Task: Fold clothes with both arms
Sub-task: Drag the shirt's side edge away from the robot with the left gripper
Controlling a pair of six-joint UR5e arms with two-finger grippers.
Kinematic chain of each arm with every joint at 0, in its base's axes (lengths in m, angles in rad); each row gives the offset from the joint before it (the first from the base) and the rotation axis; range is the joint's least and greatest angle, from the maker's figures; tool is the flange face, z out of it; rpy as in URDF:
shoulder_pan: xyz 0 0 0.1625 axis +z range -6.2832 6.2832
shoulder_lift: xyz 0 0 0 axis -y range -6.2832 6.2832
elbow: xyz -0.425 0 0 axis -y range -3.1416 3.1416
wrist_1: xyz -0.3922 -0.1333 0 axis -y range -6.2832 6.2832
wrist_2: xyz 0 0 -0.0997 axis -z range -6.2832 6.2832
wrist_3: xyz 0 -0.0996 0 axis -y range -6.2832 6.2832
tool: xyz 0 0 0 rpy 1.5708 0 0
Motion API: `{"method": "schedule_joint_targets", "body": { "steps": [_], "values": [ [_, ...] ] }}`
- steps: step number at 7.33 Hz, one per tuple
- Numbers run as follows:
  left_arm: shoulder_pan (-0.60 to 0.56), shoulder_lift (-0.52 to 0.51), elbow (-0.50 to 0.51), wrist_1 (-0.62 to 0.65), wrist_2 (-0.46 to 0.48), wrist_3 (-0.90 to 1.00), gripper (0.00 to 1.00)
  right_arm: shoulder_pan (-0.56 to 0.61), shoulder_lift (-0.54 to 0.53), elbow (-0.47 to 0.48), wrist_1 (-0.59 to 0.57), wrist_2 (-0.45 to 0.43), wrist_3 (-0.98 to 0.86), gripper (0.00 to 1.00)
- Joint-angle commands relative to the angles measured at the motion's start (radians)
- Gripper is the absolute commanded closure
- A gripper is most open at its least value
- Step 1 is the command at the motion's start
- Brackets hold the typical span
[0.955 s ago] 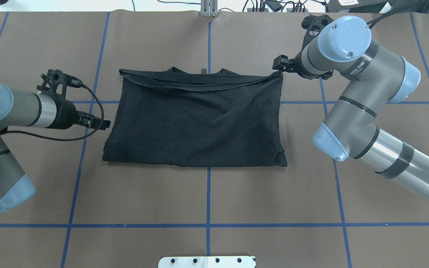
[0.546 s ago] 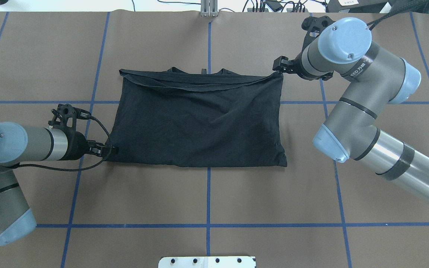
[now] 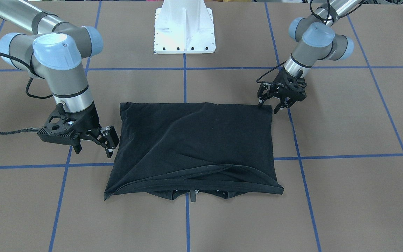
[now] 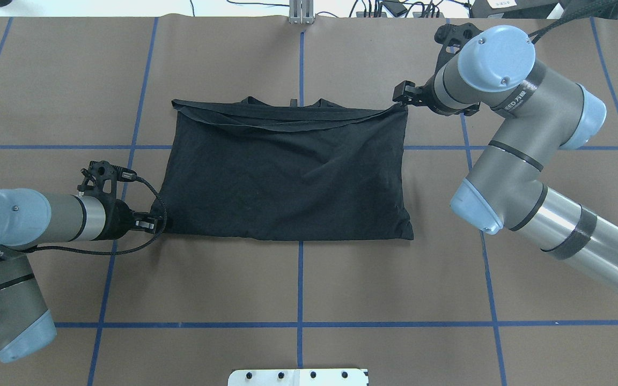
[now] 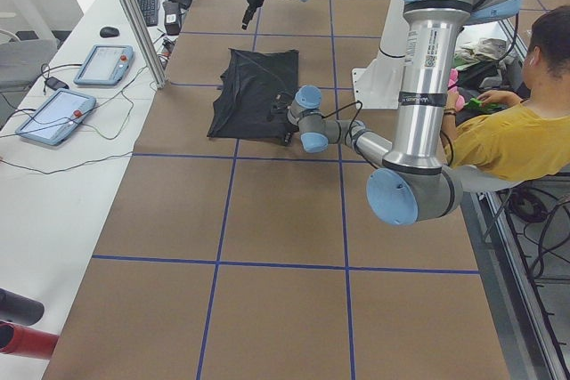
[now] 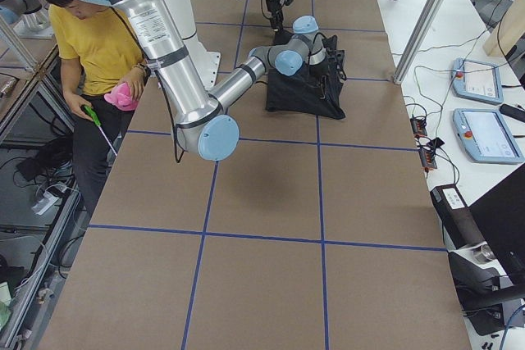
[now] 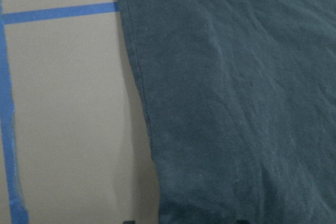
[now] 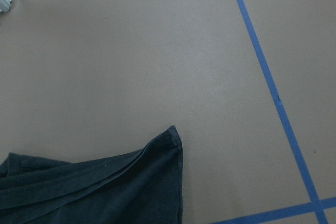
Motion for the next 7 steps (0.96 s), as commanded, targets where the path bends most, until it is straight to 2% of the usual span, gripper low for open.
{"method": "schedule_joint_targets", "body": {
  "steps": [1,3,4,7],
  "values": [
    [0.006,-0.001,0.002,0.000,0.000,-0.003,0.40,0.000,0.000,-0.001,0.000,-0.002,0.000,0.00],
    [0.008,-0.001,0.001,0.000,0.000,-0.006,0.84,0.000,0.000,-0.001,0.000,0.000,0.000,0.00],
    [0.008,0.002,-0.004,0.000,0.000,-0.012,1.00,0.000,0.000,-0.001,0.000,0.000,0.000,0.00],
    [0.003,0.013,-0.018,-0.003,-0.012,-0.006,1.00,-0.009,0.002,-0.001,0.000,0.000,0.001,0.00]
  ]
}}
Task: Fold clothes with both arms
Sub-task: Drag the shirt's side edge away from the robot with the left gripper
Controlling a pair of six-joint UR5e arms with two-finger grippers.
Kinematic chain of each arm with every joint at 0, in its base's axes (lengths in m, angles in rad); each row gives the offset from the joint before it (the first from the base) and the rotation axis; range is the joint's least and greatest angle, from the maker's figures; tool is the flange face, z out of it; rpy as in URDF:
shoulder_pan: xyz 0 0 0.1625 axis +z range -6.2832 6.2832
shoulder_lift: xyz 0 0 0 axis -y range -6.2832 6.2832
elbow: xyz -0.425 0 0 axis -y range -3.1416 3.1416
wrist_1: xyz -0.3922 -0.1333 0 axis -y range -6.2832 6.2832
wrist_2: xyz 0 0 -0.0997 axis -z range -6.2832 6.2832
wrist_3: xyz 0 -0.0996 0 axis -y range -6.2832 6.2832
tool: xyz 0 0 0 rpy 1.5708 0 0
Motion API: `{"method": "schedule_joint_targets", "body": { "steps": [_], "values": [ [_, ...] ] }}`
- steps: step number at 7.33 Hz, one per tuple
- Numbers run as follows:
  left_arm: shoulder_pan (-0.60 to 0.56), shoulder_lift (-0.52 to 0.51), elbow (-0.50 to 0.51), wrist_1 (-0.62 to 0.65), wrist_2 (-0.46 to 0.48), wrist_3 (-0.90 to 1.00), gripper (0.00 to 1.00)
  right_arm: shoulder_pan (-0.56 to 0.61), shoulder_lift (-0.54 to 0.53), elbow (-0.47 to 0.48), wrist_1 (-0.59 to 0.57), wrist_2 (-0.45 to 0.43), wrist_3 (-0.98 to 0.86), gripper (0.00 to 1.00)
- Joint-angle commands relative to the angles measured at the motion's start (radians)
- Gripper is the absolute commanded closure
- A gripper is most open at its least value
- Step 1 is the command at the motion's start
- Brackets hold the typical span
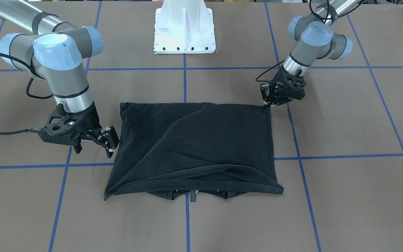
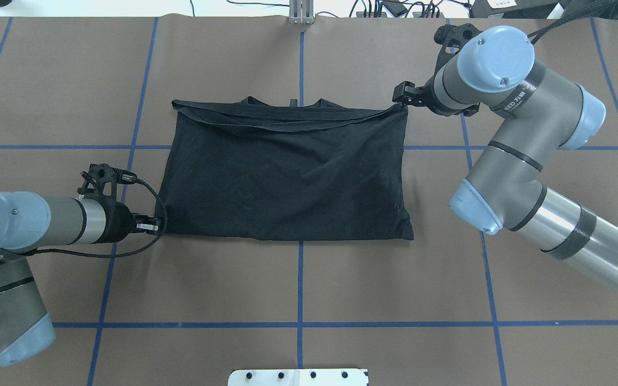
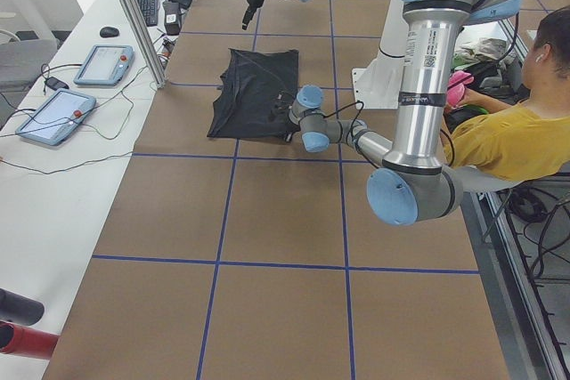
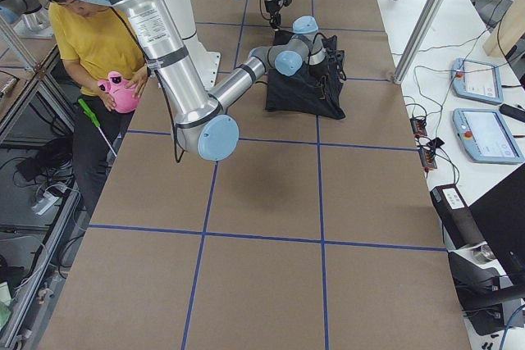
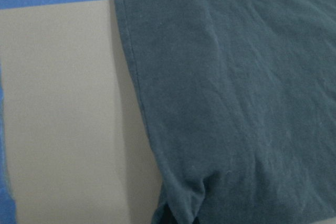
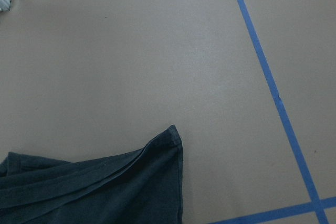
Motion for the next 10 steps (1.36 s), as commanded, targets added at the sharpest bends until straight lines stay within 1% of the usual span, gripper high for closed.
{"method": "schedule_joint_targets", "body": {
  "steps": [1,2,3,4,5,6,7,8,9,10],
  "values": [
    [-0.020,0.004,0.005,0.001,-0.004,0.090,1.00,-0.016,0.008,0.002,0.000,0.002,0.009,0.00],
    [-0.112,0.000,0.031,0.010,-0.010,0.207,1.00,-0.033,0.016,0.008,0.000,0.000,0.015,0.00],
    [-0.210,-0.010,0.098,0.006,-0.010,0.311,1.00,-0.044,0.019,0.013,0.000,-0.002,0.018,0.00],
    [-0.301,-0.063,0.198,0.000,-0.010,0.405,1.00,-0.052,0.019,0.019,0.000,-0.002,0.018,0.00],
    [-0.375,-0.167,0.341,-0.002,-0.010,0.482,1.00,-0.056,0.021,0.022,0.000,-0.002,0.020,0.00],
    [-0.426,-0.313,0.519,-0.002,-0.007,0.508,1.00,-0.062,0.021,0.023,0.000,-0.003,0.020,0.00],
    [-0.457,-0.446,0.688,-0.029,-0.004,0.512,1.00,-0.067,0.021,0.030,0.000,-0.003,0.030,0.00],
    [-0.468,-0.586,0.882,-0.083,-0.001,0.513,1.00,-0.073,0.019,0.042,0.000,-0.005,0.046,0.00],
    [-0.468,-0.675,1.006,-0.109,0.006,0.516,1.00,-0.076,0.019,0.045,0.000,-0.006,0.047,0.00],
    [-0.474,-0.682,1.013,-0.111,0.010,0.522,1.00,-0.081,0.019,0.043,0.000,-0.006,0.047,0.00]
  ]
}}
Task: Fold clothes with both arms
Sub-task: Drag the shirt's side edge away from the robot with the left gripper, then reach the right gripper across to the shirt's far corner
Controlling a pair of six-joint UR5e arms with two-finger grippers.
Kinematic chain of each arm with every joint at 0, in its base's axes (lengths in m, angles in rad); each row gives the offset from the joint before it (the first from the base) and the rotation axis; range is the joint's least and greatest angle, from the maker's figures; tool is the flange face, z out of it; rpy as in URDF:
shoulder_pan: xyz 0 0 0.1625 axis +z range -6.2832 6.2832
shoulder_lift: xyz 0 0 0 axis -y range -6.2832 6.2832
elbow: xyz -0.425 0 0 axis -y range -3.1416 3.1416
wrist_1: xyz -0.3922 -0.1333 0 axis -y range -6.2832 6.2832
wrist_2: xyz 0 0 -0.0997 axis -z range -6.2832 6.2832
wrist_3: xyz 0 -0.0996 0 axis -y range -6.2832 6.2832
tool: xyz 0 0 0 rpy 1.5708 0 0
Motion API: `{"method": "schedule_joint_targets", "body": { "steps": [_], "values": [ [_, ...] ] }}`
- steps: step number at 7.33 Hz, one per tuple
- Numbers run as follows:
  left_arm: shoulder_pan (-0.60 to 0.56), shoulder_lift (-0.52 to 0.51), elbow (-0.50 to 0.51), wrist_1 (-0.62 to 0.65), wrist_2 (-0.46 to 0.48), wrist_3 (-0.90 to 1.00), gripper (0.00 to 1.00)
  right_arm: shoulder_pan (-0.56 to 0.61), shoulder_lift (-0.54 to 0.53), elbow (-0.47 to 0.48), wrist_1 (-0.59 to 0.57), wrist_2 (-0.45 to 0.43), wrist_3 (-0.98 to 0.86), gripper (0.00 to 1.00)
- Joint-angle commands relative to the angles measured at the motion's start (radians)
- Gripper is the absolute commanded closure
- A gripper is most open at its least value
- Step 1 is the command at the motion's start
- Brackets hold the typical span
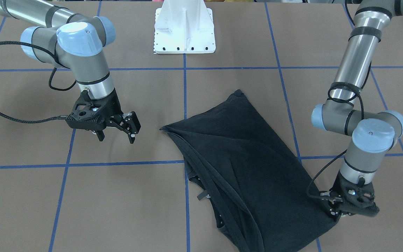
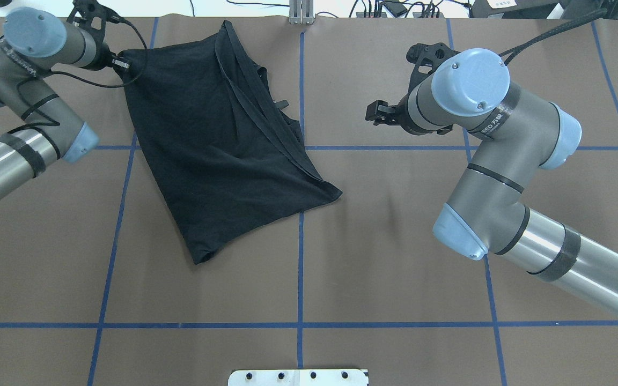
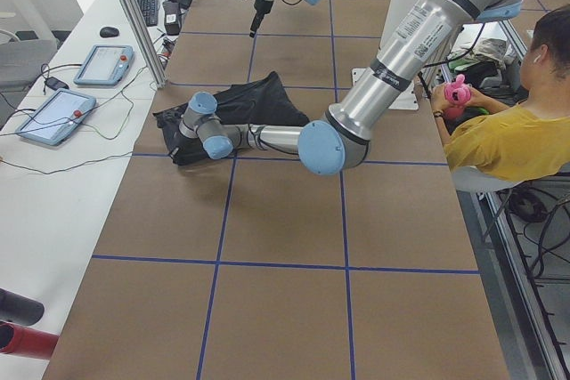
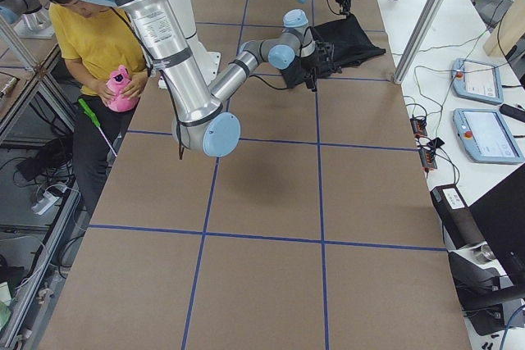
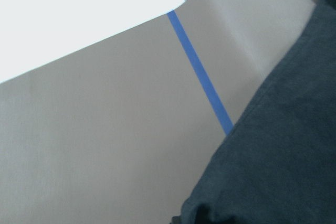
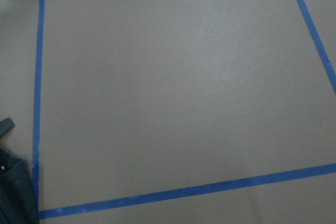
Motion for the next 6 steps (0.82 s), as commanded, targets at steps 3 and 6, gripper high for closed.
{"method": "schedule_joint_targets", "body": {
  "steps": [3,6],
  "values": [
    [-0.065,0.010,-0.038,-0.083,-0.105,0.091,0.00,-0.024,0.056,-0.042,0.000,-0.004,0.012,0.00],
    [-0.070,0.159,-0.222,-0.084,-0.194,0.085,0.00,-0.062,0.364,-0.416,0.105,-0.075,0.197,0.00]
  ]
}}
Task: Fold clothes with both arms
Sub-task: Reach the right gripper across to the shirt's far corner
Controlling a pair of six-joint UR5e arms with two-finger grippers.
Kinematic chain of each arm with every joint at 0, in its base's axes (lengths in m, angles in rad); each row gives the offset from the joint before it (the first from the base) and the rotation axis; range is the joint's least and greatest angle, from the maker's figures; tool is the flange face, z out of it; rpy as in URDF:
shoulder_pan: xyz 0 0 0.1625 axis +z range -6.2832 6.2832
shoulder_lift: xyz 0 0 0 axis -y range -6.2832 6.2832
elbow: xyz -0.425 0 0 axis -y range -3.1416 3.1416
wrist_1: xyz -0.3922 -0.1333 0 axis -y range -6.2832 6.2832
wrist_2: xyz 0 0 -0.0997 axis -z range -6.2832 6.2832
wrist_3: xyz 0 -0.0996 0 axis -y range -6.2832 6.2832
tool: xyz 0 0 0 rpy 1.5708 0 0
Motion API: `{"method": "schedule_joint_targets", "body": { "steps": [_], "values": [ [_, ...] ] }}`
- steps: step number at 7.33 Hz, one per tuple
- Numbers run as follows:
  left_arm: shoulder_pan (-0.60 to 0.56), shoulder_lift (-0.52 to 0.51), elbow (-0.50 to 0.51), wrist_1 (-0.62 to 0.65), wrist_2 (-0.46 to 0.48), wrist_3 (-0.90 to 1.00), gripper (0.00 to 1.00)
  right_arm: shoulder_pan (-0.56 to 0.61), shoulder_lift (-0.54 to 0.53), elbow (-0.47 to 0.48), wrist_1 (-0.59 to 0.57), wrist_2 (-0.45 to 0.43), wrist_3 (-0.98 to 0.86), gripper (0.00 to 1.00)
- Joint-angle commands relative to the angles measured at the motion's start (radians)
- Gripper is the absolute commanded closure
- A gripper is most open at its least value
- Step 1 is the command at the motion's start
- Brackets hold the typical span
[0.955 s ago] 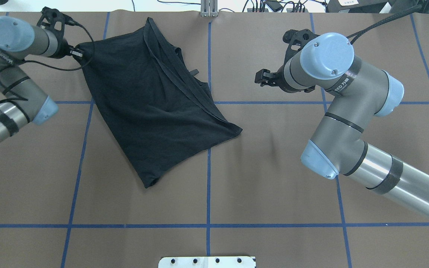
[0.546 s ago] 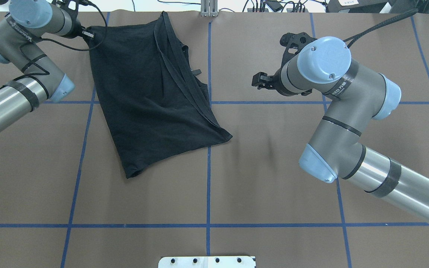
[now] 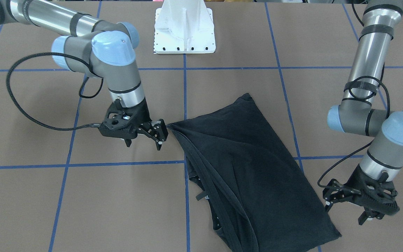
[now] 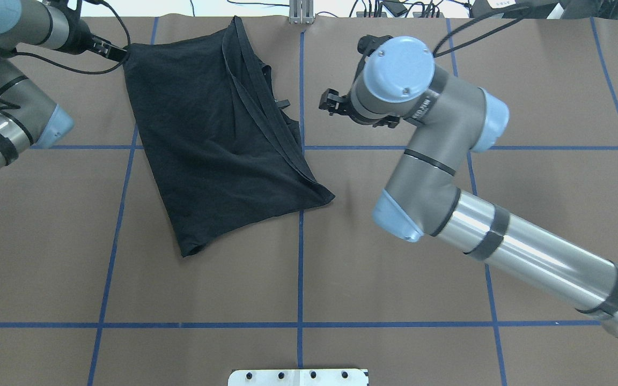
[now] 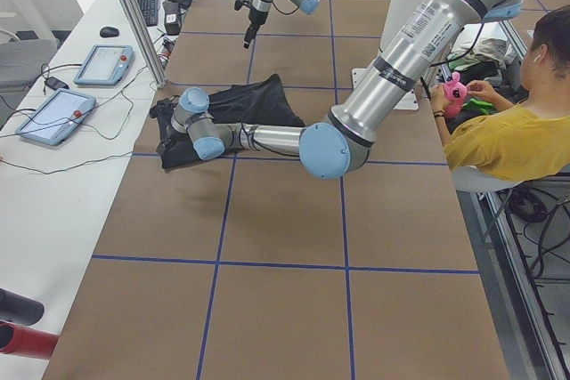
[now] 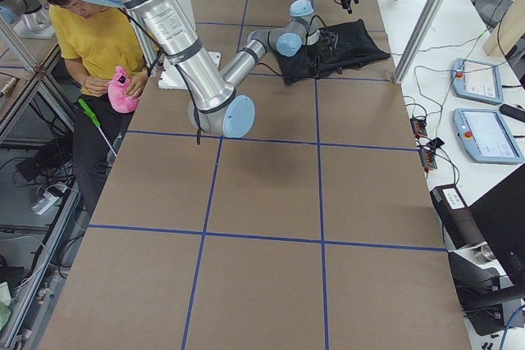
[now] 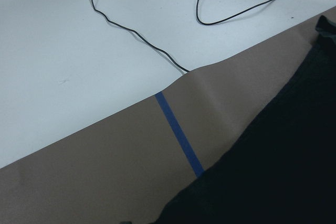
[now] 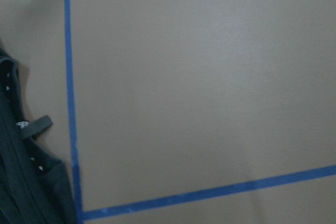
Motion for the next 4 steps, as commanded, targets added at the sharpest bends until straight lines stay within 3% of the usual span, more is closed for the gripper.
{"method": "schedule_joint_targets", "body": {
  "steps": [1,2,4],
  "values": [
    [0.001,0.051,-0.065,0.000,-0.017,-0.011,0.00,-0.037,0.164,-0.281,0.178,-0.063,0.128,0.00],
    [0.001,0.056,-0.064,0.000,-0.017,-0.012,0.00,-0.069,0.187,-0.349,0.235,-0.115,0.166,0.00],
    [0.002,0.065,-0.065,-0.003,-0.015,-0.014,0.00,-0.113,0.186,-0.374,0.246,-0.171,0.179,0.02]
  ]
}}
